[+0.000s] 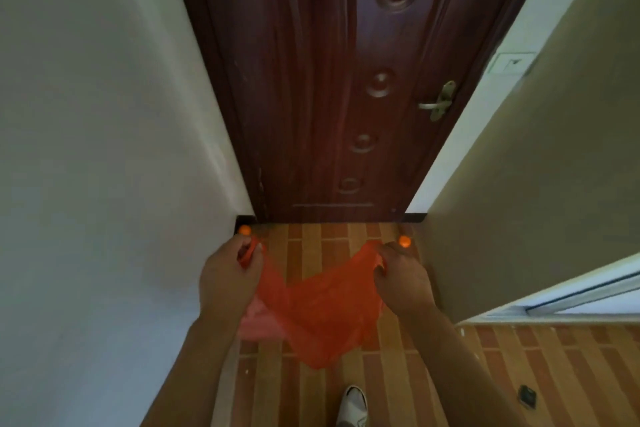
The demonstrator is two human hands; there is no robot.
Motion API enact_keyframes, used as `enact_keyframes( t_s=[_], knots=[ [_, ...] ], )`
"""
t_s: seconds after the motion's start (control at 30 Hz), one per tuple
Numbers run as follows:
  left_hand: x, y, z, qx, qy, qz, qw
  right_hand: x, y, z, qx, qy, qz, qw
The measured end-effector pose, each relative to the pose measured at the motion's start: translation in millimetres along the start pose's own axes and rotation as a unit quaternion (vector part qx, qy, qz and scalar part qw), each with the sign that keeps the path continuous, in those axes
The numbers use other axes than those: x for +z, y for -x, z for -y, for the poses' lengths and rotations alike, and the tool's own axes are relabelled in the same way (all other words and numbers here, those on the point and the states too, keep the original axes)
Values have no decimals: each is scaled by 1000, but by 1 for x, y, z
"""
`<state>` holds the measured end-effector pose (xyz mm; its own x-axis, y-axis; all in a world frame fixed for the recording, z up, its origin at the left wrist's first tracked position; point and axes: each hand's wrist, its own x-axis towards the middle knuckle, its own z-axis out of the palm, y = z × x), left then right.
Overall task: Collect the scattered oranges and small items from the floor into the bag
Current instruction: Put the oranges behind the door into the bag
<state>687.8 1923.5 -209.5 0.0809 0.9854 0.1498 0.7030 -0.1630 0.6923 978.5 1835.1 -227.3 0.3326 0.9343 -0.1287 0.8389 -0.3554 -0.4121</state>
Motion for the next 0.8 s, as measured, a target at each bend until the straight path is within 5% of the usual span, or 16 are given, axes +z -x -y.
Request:
enact_keyframes(
  t_s=[0.53, 0.8],
  knots=[
    [-48, -15, 44, -167, -16, -108, 980, 37, -105, 67, -103, -5, 86, 991],
    [-55, -85, 94, -123, 5, -91, 988, 48, -144, 126, -94, -7, 64, 993]
  ],
)
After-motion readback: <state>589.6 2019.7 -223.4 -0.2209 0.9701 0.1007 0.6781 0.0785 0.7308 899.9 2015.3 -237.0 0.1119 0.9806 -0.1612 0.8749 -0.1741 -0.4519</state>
